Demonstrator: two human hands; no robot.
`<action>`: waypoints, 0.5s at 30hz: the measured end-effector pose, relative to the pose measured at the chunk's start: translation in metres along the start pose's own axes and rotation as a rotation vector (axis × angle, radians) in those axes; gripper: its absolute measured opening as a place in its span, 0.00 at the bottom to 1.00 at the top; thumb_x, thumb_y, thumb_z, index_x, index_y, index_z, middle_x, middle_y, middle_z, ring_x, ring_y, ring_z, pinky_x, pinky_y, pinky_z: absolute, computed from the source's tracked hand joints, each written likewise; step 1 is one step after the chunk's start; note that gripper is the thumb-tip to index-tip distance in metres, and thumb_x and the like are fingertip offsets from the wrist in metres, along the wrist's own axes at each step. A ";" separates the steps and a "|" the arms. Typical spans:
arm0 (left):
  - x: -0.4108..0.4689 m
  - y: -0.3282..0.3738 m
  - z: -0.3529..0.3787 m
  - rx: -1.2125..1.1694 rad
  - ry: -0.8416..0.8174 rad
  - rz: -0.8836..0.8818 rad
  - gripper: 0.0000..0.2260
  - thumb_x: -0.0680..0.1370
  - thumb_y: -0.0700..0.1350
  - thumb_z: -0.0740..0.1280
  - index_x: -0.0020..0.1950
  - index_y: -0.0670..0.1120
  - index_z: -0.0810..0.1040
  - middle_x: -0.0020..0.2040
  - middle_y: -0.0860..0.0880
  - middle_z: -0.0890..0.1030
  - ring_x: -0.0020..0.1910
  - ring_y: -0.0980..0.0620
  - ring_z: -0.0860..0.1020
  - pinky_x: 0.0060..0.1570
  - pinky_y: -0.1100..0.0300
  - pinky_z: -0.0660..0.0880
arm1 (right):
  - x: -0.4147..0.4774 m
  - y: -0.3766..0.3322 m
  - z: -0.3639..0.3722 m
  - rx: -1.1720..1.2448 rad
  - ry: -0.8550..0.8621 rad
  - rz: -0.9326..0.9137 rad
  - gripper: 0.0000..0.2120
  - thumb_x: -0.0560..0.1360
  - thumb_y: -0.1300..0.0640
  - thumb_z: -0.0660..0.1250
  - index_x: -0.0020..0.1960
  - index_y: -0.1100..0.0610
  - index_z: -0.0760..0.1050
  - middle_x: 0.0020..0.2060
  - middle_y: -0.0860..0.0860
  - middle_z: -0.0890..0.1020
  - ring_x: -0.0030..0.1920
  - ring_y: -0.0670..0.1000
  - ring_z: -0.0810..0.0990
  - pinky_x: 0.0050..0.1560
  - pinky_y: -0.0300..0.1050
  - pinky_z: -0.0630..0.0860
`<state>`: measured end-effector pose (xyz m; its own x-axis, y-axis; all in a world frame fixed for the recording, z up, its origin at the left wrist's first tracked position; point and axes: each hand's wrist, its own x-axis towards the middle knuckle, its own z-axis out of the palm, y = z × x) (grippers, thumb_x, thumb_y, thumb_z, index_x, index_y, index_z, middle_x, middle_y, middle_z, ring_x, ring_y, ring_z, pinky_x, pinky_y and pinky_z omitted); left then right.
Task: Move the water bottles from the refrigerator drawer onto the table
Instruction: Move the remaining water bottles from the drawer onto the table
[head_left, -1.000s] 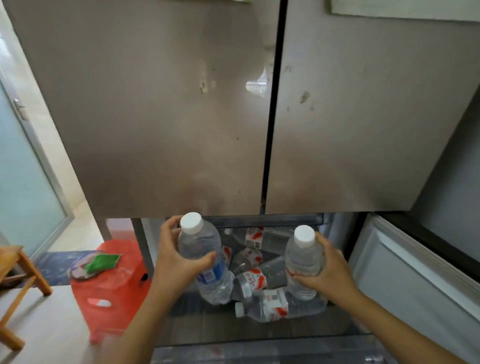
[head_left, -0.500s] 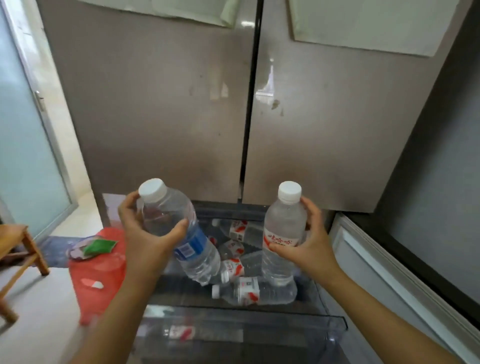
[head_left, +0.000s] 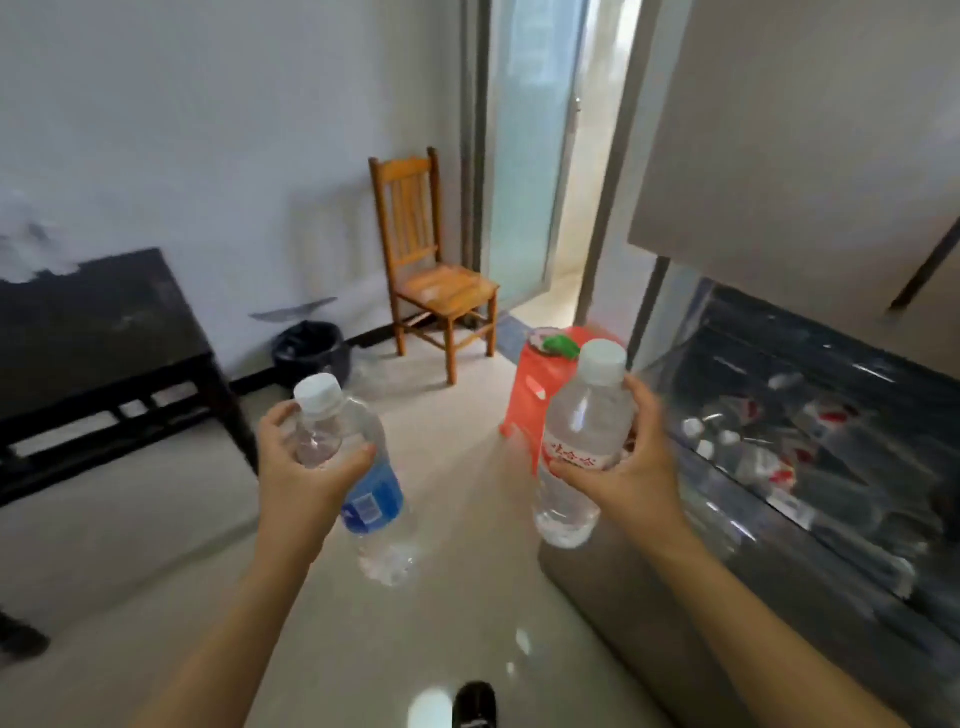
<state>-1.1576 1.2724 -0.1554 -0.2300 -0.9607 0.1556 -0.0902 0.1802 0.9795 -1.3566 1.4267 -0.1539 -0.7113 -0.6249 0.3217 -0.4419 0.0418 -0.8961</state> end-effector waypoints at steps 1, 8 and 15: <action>0.000 -0.007 -0.021 0.057 0.010 -0.013 0.33 0.62 0.43 0.77 0.61 0.50 0.63 0.51 0.52 0.72 0.47 0.56 0.74 0.51 0.54 0.72 | -0.004 -0.002 0.020 0.046 -0.050 0.015 0.41 0.58 0.56 0.80 0.59 0.33 0.60 0.58 0.35 0.70 0.59 0.43 0.72 0.64 0.53 0.71; -0.027 -0.043 -0.205 0.066 0.353 -0.120 0.31 0.67 0.36 0.74 0.65 0.47 0.64 0.57 0.49 0.71 0.55 0.49 0.73 0.53 0.53 0.71 | -0.046 -0.051 0.170 0.059 -0.470 -0.037 0.43 0.59 0.60 0.80 0.58 0.31 0.57 0.56 0.42 0.71 0.59 0.50 0.73 0.60 0.52 0.73; -0.039 -0.062 -0.394 0.127 0.508 -0.127 0.28 0.65 0.33 0.75 0.60 0.46 0.67 0.51 0.47 0.76 0.48 0.48 0.76 0.43 0.59 0.72 | -0.095 -0.128 0.338 0.066 -0.679 -0.175 0.41 0.59 0.55 0.80 0.56 0.29 0.57 0.55 0.39 0.71 0.57 0.48 0.73 0.59 0.53 0.73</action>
<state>-0.7617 1.2152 -0.1719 0.2854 -0.9521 0.1098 -0.2104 0.0495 0.9764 -1.0477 1.2177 -0.1727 -0.1248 -0.9675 0.2201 -0.4691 -0.1380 -0.8723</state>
